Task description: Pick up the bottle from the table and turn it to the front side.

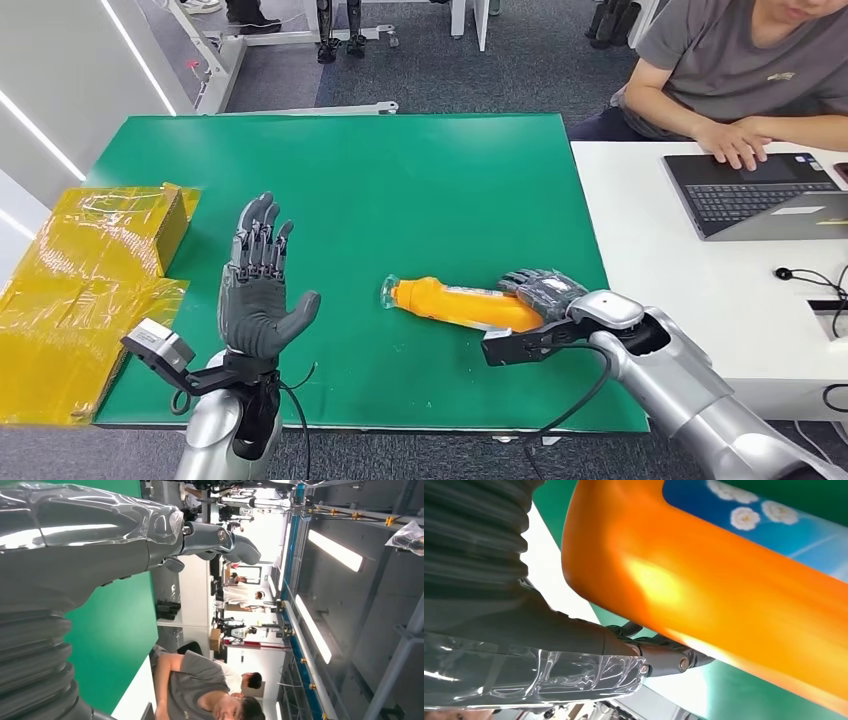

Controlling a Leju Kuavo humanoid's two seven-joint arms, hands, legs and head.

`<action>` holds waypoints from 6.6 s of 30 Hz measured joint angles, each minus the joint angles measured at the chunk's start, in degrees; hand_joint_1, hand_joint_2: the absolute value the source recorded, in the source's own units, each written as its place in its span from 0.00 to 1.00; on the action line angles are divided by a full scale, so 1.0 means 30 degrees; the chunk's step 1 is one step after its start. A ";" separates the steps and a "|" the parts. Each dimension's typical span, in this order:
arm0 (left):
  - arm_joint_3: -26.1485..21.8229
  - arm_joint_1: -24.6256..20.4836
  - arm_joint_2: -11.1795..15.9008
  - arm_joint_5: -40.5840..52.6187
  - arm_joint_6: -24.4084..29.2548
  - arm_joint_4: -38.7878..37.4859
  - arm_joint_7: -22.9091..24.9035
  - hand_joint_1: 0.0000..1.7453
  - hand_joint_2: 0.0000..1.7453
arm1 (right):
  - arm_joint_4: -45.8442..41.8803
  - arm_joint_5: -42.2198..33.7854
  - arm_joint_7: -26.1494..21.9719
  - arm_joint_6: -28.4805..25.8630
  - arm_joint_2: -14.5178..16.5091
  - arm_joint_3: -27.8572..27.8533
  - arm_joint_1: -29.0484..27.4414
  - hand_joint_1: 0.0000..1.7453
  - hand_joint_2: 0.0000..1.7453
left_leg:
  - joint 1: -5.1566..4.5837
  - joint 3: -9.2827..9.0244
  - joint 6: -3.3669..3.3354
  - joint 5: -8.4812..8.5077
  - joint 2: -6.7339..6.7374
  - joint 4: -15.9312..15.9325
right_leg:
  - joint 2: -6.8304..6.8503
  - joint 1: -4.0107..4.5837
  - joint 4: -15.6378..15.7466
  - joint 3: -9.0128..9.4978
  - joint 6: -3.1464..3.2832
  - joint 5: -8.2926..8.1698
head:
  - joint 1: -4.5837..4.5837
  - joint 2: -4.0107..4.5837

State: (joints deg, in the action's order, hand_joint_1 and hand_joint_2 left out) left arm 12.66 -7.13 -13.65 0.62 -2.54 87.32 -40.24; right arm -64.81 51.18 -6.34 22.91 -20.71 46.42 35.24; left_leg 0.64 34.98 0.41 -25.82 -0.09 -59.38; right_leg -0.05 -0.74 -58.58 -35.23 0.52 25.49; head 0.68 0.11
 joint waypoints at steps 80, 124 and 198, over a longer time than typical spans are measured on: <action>0.0685 0.0566 -0.0259 0.0479 0.1964 -0.0109 0.0000 0.00 1.00 | -0.1315 -1.1388 -0.9316 -2.0668 0.6626 -0.5580 -0.6998 1.00 1.00 | -0.0002 0.0012 0.0021 -0.0036 -0.0017 0.0030 | 0.0005 0.0005 0.0005 -0.0012 -0.0009 0.0038 | 0.0000 0.0000; 0.1330 -0.0358 -0.0359 0.0221 -0.0133 -0.0406 0.0000 0.00 1.00 | 0.0793 -0.5437 -0.6544 -1.5539 0.8016 -0.3088 -0.5428 1.00 1.00 | -0.0002 0.0011 0.0024 -0.0016 -0.0014 0.0031 | 0.0009 0.0005 0.0000 -0.0009 -0.0002 0.0026 | -0.0002 0.0000; 0.0131 -0.1406 -0.0911 -0.0361 -0.0231 -0.4838 0.0193 1.00 1.00 | 0.2725 -0.0663 -0.5191 -1.1202 0.8714 -0.2959 -0.3872 0.00 1.00 | -0.0003 0.0006 0.0025 -0.0016 0.0003 0.0027 | -0.0011 0.0005 0.0000 -0.0017 -0.0001 0.0025 | 0.0000 0.0000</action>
State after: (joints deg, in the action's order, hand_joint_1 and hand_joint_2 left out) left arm 13.05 -11.35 -16.39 -0.46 -3.23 72.81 -39.66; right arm -56.64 49.19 -21.91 -10.69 5.43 37.55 23.62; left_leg 0.63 35.00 0.49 -25.87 -0.08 -59.30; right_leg -0.08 -0.72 -58.58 -35.28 0.52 25.57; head 0.68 0.11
